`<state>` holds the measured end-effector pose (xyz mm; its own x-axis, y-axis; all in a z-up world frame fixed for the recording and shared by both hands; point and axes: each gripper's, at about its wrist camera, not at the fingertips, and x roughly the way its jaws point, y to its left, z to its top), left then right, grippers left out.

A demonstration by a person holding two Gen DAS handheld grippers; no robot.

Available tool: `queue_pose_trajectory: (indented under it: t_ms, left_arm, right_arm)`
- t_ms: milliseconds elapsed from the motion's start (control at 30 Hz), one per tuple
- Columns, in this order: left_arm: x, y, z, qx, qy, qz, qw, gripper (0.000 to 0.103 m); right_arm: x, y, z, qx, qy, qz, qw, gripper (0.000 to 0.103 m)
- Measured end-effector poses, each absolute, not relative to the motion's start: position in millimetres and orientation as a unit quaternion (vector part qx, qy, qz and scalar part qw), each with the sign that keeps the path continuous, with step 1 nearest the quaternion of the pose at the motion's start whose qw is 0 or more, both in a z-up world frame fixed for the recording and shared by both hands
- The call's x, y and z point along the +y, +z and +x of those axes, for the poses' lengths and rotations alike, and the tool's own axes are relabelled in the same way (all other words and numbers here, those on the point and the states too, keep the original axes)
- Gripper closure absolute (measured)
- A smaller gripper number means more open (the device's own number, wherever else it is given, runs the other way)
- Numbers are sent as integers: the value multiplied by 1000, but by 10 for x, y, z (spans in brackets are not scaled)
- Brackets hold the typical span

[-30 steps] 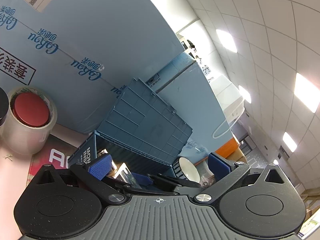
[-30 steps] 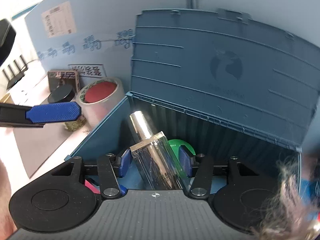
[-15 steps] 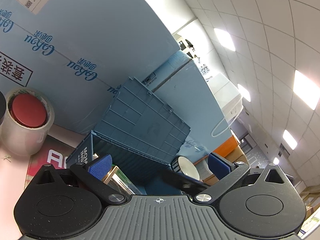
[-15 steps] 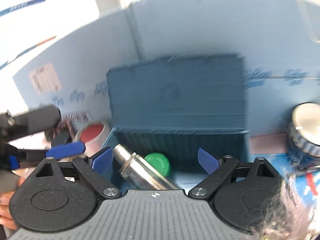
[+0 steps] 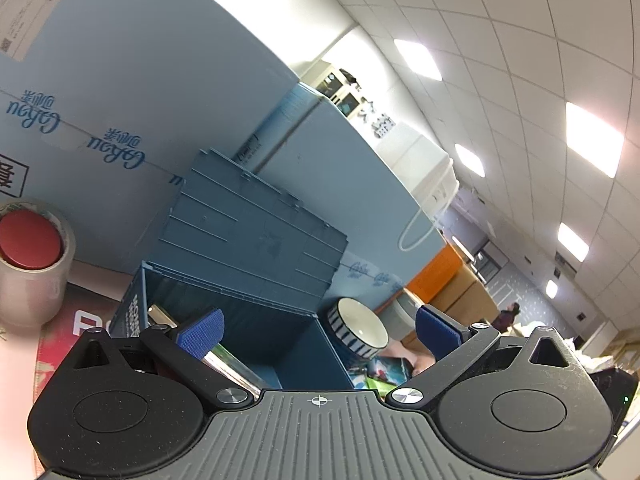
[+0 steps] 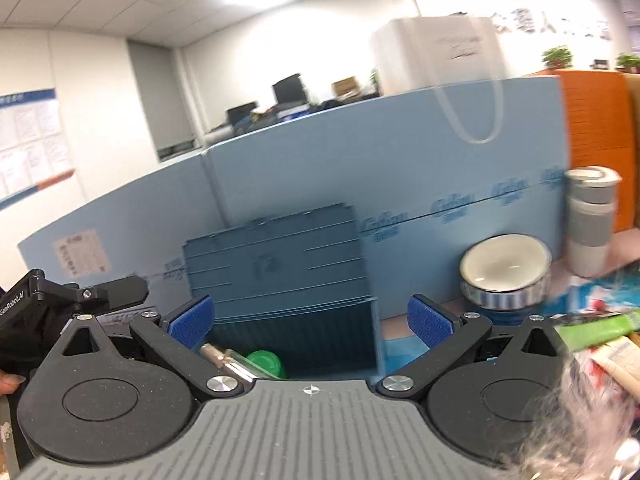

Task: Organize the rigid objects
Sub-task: 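Move both tools back over the mat toward the cream tube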

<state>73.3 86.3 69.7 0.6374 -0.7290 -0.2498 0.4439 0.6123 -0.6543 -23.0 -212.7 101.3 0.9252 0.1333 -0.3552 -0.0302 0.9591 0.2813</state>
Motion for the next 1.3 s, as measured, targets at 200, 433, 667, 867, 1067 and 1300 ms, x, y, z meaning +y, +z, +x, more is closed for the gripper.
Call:
queue_pose_trajectory:
  t_ms: [200,433,667,867,1067,1300]
  left_arm:
    - [788,746,661,249,-342,-258,869,0]
    - [529,840,437,217,-348,-209,888,0]
    - [-67,924,71,184,-378,-116,900,0]
    - [-684,899,-57,203,-402,-59,891,0]
    - [-1304,759,-69,241,-439,-47,864,0]
    - [-2011,375,204,361,-429,-147,815,0]
  right_arm:
    - [-2392,905,-514,179,-5,148,973,0]
    - [-2893,707,-941,156,-58,193,967,0]
    - [-3513,547,-1474,123,-129,221,959,0]
    - [-3926,300,-1698,111,-157,254,948,0]
    - [-4187,62,-1904,58,-220,271,935,0]
    - [-4326,-190,-1993,-73,-284,274,916,0]
